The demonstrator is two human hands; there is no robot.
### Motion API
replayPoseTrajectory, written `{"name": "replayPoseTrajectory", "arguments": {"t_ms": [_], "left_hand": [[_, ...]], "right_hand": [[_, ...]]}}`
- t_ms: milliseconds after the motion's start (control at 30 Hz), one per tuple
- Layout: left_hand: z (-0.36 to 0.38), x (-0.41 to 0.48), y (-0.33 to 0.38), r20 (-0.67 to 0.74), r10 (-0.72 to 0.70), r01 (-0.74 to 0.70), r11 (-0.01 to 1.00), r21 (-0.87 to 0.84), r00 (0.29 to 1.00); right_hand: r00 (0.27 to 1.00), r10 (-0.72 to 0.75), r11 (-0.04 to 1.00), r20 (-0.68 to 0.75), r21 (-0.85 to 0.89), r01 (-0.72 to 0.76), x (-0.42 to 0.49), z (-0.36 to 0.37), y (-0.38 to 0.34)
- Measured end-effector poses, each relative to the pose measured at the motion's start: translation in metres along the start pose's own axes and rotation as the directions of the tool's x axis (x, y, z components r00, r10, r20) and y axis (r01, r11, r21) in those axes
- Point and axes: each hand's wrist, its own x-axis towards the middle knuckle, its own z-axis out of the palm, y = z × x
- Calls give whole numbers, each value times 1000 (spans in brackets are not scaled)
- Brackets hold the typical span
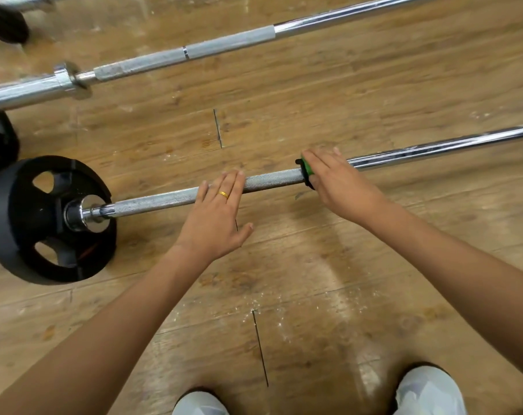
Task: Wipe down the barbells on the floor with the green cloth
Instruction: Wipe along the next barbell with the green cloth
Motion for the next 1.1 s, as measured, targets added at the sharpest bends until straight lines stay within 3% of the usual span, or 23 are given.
{"name": "replayPoseTrajectory", "arguments": {"t_ms": [267,400,800,933,1100], "left_hand": [[6,5,-1,-13,-39,39,999,-1,999],[6,7,2,-23,-70,70,997,11,997],[2,15,-4,-30,-69,69,998,-9,997],[3,17,2,-49,-98,96,994,-44,994],[8,9,6,-73,-97,96,995,-15,993]], "right_hand": [[986,-145,983,77,-104,153,19,6,-15],[976,-215,968,39,-123,218,26,21,-38],[993,53,999,-106,16,-52,11,13,-10],[993,59,998,-101,35,-55,16,16,-20],[996,-44,997,-77,57,48,11,15,-21]]}}
